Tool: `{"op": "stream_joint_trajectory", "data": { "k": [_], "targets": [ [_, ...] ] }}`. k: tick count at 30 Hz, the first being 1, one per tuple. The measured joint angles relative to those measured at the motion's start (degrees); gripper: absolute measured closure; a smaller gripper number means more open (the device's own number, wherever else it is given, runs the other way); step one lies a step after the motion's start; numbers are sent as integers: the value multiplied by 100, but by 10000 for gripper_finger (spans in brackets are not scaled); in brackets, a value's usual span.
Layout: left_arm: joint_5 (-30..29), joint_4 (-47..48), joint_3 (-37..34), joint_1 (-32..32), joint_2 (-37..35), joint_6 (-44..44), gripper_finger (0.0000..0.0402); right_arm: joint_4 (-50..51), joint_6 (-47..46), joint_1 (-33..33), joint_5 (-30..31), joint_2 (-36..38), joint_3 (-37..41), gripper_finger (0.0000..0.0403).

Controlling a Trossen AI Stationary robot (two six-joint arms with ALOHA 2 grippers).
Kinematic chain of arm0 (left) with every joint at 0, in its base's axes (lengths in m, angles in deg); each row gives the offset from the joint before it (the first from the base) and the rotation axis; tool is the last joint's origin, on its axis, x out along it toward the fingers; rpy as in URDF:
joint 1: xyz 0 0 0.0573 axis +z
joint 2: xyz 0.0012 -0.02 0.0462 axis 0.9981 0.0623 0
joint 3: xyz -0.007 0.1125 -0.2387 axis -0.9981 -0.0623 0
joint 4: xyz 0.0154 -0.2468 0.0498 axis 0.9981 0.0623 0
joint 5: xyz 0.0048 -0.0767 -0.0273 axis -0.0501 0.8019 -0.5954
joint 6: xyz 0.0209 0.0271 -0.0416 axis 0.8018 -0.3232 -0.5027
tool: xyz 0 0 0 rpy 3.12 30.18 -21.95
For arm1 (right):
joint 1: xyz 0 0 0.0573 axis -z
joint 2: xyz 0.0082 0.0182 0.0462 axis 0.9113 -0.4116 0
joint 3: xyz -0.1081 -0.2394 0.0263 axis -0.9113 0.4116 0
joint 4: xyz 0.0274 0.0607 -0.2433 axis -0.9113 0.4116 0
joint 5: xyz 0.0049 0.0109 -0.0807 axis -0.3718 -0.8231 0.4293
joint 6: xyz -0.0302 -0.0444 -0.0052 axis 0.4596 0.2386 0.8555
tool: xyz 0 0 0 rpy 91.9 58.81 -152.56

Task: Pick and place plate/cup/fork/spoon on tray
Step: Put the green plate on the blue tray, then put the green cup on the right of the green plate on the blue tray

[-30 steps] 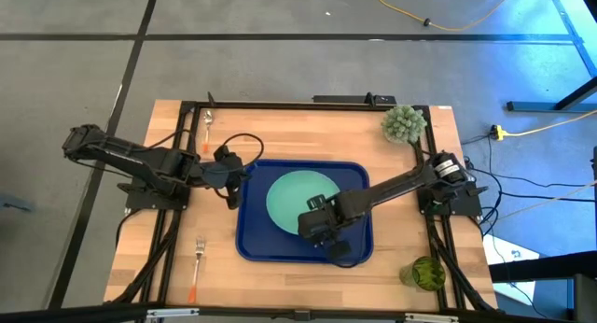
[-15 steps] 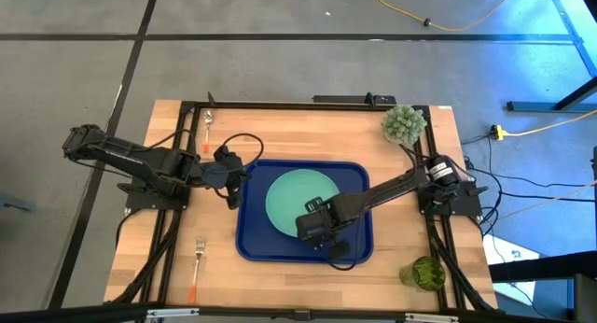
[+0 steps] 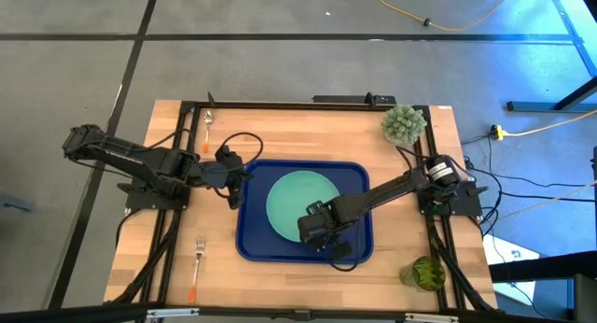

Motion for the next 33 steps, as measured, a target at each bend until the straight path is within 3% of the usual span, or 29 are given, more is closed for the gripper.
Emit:
{"op": "stream_joint_trajectory", "data": {
  "k": [4, 14, 23, 28, 33],
  "targets": [
    [0, 2, 0, 2, 0, 2, 401, -134, -111, 0, -72, -2, 0, 351],
    [15, 4, 0, 0, 0, 15, 401, -61, -98, 0, -34, -2, -12, 343],
    [569, 14, -4, 2, -28, -55, 401, 881, -252, 99, -7, 71, -584, 342],
    [1223, 264, -4, -49, -114, -910, 401, 1359, -462, 210, 48, 153, -955, 342],
    [1796, 1124, -4, -368, -240, -2443, 401, 1800, -547, 312, 530, 166, -1445, 342]
  ]
}}
